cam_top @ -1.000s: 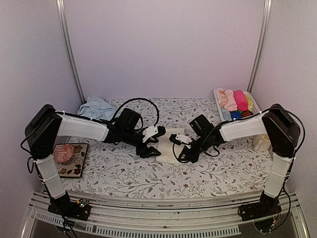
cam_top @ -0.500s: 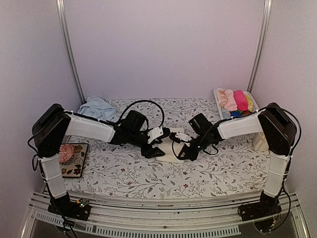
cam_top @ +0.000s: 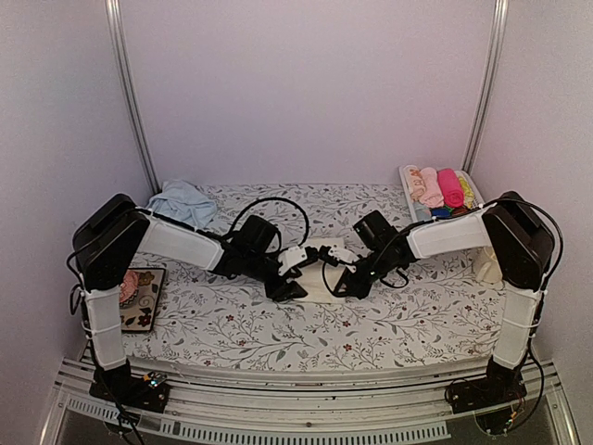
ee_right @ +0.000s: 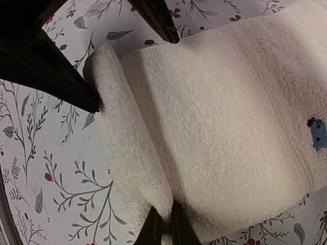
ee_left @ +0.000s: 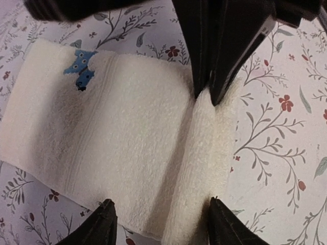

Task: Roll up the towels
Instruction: Roll the towel at the center of the board.

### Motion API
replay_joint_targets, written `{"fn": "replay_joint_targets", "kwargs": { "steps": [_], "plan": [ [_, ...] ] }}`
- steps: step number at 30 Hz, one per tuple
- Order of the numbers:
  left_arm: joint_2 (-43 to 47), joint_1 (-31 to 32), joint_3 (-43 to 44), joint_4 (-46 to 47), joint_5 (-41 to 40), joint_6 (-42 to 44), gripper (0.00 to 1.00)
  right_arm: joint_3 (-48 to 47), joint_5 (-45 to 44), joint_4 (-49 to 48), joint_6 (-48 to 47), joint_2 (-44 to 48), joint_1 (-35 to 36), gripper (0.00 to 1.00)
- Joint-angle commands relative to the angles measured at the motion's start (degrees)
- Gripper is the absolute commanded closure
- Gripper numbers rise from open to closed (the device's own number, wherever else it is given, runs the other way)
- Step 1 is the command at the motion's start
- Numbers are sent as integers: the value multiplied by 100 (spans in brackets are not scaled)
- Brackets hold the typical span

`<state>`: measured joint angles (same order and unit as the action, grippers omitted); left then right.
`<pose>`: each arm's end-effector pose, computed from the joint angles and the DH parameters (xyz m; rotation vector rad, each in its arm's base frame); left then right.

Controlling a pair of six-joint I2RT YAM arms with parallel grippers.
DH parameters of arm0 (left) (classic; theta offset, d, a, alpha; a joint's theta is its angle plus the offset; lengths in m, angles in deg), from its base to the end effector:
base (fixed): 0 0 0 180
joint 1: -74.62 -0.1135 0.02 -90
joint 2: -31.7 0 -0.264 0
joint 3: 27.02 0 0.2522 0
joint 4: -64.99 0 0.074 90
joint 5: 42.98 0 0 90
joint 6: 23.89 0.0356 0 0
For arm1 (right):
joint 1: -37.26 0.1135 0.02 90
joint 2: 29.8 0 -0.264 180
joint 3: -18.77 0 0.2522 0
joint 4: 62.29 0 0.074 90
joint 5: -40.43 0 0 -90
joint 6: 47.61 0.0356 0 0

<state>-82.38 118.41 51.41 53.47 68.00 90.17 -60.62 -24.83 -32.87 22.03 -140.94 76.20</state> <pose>0.2839 -0.2899 0.1289 1.4844 1.8946 -0.5992 0.2869 0.2510 0.1339 -1.4328 2.2168 0.6797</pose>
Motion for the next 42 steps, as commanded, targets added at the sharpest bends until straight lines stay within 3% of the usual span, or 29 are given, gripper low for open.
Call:
{"fn": "replay_joint_targets", "kwargs": {
  "steps": [1,6,9,13,18,27,35,42],
  "plan": [
    [-89,-47,124,163,129,-285,40,-151,-87,85,-21,-137,-57,92],
    [-34,-82,35,324,302,-488,42,-180,-108,107,-30,-138,-62,91],
    [-103,-82,45,230,291,-552,47,-157,-141,58,-21,-82,-61,83],
    [-168,-83,-40,145,290,-599,63,5,-270,-150,-54,169,-61,70],
    [-305,-80,1,63,4,-655,69,-29,-447,-116,-107,262,-60,64],
    [-552,-78,245,-195,-141,-738,65,662,-837,-853,-622,1104,-19,43],
    [-712,-91,459,-434,-66,-866,65,1832,-1077,-2021,-2115,2027,511,40],
    [-956,-152,760,-801,163,-1009,65,2125,-1772,-2544,-2836,1707,1008,40]
  ]
}}
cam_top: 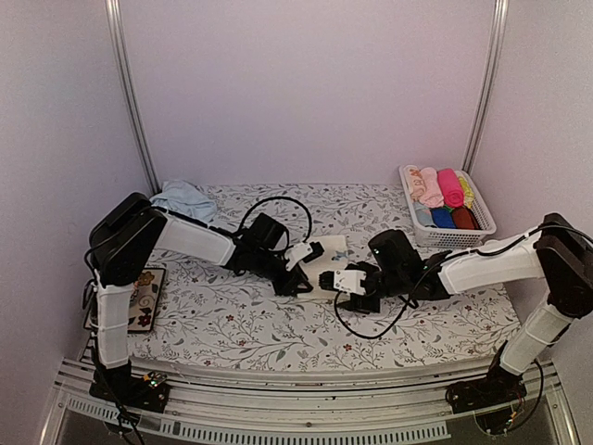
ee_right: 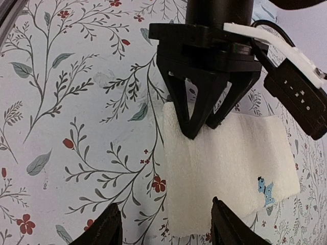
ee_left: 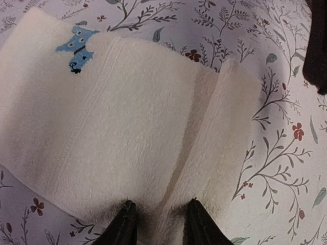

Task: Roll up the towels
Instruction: Roll the towel at the center of the board.

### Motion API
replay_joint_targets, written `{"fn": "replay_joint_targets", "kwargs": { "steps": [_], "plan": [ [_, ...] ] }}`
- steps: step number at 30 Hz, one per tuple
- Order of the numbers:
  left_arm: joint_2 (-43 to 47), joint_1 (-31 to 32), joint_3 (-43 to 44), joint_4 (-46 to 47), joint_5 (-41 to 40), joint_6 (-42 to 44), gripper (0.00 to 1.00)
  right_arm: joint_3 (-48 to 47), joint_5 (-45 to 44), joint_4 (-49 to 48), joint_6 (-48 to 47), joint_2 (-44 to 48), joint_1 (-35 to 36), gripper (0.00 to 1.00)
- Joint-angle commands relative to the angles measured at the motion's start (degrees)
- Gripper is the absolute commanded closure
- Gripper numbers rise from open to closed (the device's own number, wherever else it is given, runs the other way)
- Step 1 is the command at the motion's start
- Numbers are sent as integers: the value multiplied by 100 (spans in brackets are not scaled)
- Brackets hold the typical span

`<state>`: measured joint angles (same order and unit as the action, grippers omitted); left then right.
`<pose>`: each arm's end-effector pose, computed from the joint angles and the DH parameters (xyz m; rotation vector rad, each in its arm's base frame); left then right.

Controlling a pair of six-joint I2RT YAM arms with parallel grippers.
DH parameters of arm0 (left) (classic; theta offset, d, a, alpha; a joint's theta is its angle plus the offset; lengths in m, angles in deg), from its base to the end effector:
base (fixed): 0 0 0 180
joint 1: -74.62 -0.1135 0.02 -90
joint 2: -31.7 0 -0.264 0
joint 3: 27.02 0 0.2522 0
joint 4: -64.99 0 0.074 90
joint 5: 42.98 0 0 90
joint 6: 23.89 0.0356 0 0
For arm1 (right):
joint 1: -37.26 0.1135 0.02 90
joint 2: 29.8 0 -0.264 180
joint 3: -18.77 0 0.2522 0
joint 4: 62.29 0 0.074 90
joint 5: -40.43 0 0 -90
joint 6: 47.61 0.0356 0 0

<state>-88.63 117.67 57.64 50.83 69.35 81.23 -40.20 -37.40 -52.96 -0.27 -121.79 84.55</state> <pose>0.3029 -0.3015 0.1126 1.3547 2.0691 -0.6901 0.2122 0.2410 0.1666 -1.7051 1.5532 0.2865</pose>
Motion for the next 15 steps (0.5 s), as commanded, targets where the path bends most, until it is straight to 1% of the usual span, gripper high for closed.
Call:
{"fn": "replay_joint_targets", "kwargs": {
  "steps": [1,9,15],
  "plan": [
    [-363,-85,170,-588,56,-117,65,81,-633,-588,-651,-284,206,40],
    [-438,-145,227,-726,208,-138,65,-54,-1303,-749,-856,-870,295,41],
    [-403,-204,189,-740,310,-127,65,-111,-1621,-789,-837,-1152,384,45]
  ]
}}
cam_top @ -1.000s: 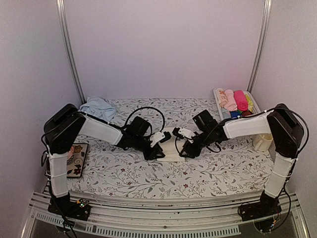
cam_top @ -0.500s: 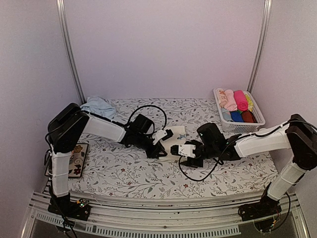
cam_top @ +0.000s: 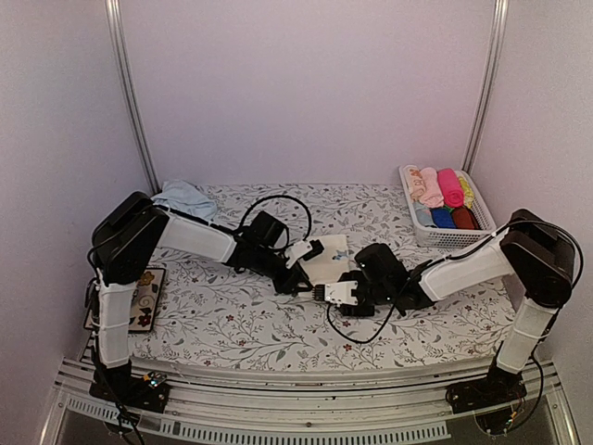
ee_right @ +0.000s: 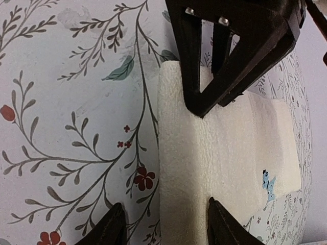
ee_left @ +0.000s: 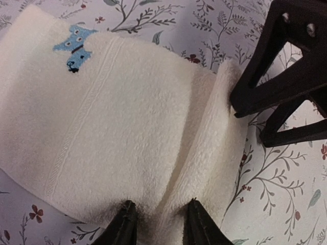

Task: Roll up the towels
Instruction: Roll the towel at the center of the board.

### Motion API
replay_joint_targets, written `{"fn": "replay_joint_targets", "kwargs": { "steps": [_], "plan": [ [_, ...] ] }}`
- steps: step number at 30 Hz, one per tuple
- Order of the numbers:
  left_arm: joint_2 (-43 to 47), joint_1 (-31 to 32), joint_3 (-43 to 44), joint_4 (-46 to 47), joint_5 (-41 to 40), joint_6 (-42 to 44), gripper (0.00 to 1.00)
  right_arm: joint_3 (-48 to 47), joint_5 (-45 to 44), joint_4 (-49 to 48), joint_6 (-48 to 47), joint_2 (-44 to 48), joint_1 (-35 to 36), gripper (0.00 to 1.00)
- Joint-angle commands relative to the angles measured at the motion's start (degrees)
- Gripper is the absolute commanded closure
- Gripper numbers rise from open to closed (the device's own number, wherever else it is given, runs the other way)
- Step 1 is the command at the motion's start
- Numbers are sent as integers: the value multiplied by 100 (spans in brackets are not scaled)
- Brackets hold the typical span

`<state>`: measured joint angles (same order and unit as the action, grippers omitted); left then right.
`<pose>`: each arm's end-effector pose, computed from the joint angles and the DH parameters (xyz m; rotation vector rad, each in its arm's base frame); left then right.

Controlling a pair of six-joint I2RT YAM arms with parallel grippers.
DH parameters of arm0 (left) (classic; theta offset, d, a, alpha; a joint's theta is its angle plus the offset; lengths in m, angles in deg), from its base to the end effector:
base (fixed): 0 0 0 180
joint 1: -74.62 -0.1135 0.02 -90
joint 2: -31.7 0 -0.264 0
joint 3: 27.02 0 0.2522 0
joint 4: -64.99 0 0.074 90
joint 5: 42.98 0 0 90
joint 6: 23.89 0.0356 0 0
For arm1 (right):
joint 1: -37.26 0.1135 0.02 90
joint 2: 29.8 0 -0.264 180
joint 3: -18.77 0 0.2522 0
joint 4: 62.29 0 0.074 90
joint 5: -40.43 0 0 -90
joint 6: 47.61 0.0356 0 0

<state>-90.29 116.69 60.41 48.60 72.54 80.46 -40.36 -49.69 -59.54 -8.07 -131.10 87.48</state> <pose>0.3122 -0.3025 0.1119 1.3486 2.0925 -0.7564 0.2152 0.2584 0.1257 -1.8122 1.5037 -0.0045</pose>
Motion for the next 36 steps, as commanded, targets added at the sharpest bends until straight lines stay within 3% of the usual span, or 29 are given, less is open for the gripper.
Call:
{"fn": "replay_joint_targets", "kwargs": {
  "steps": [1,7,17,28,32,36],
  "plan": [
    [-244,-110,-96,-516,11,-45,65,-102,-516,-161,-62,-285,105,45],
    [-248,-146,-87,-530,92,-20,65,-183,-779,-208,-147,-596,182,51],
    [-231,-216,-116,-518,186,-26,63,-345,-561,101,38,-850,242,71],
    [-91,-278,-242,-406,234,-13,56,-551,-304,461,389,-989,236,78],
    [16,-282,-323,-337,216,14,51,-706,-174,705,500,-1082,230,88],
    [278,-328,-499,-192,152,53,34,-943,105,1126,590,-1028,215,93]
  ]
}}
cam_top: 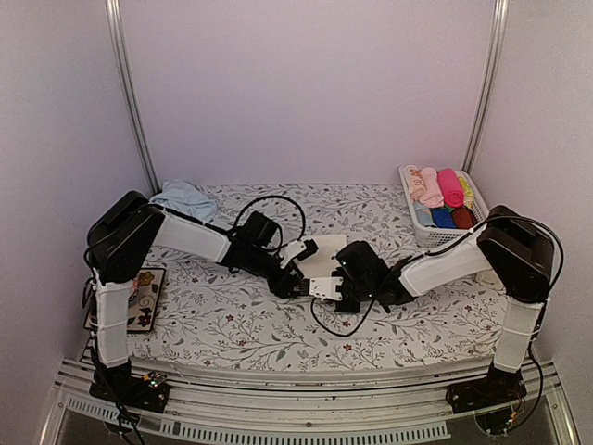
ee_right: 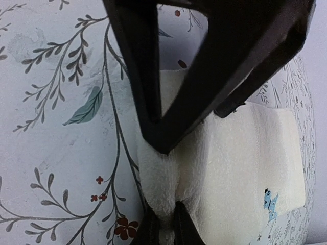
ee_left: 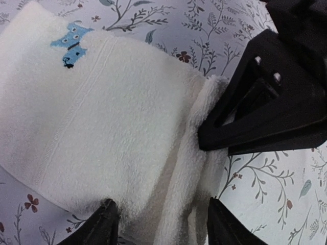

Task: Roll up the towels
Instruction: Roll the towel at the center of the board.

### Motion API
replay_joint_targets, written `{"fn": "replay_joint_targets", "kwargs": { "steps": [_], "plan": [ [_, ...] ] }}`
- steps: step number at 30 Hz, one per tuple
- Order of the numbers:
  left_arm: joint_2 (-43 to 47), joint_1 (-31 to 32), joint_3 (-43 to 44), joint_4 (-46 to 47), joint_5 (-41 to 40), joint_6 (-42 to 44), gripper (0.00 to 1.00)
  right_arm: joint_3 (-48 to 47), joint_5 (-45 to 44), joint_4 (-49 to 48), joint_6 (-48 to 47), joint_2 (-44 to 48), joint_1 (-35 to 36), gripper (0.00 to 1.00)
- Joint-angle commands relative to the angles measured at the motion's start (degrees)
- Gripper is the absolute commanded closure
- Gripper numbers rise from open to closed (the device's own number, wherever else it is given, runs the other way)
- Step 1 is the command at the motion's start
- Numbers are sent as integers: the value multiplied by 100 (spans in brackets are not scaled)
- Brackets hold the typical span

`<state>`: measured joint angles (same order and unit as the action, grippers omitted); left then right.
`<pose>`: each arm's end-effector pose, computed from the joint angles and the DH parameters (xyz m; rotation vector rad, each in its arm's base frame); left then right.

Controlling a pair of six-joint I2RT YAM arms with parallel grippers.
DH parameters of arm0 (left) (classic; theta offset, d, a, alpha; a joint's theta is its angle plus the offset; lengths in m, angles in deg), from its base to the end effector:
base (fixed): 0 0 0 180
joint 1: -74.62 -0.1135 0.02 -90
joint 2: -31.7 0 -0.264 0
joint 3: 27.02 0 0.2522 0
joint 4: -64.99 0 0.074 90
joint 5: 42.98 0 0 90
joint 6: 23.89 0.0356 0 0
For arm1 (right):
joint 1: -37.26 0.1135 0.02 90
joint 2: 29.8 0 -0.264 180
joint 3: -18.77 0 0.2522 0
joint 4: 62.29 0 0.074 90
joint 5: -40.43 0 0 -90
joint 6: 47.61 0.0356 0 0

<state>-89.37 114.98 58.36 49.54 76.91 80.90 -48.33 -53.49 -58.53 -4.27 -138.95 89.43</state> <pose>0.3138 -0.2900 0.1108 1.3487 2.0805 -0.8353 0.2290 0.2909 0.1154 -1.7769 1.5655 -0.0347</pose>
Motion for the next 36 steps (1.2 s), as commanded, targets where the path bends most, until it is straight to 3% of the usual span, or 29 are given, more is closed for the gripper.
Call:
{"fn": "replay_joint_targets", "kwargs": {
  "steps": [1,4,5,14,19,25,36],
  "plan": [
    [283,-172,-344,-238,-329,32,29,-213,572,1156,236,-214,7,94],
    [681,-233,-625,16,-440,93,5,-369,900,1543,326,-122,-50,96],
    [879,-249,-747,125,-462,119,4,-387,1034,1640,356,-54,-69,96],
    [2156,-167,-2331,1896,-792,767,3,-895,2309,2693,791,93,-390,96],
    [2465,93,-3085,2777,-1051,1468,3,-1471,3155,3366,1151,-215,-663,96],
    [2605,381,-3746,3518,-758,2559,3,-2100,3952,3988,1416,-616,-895,96],
    [2307,784,-3620,3627,-1100,3378,14,-2620,4338,4467,1513,-1012,-1036,96]
  ]
}}
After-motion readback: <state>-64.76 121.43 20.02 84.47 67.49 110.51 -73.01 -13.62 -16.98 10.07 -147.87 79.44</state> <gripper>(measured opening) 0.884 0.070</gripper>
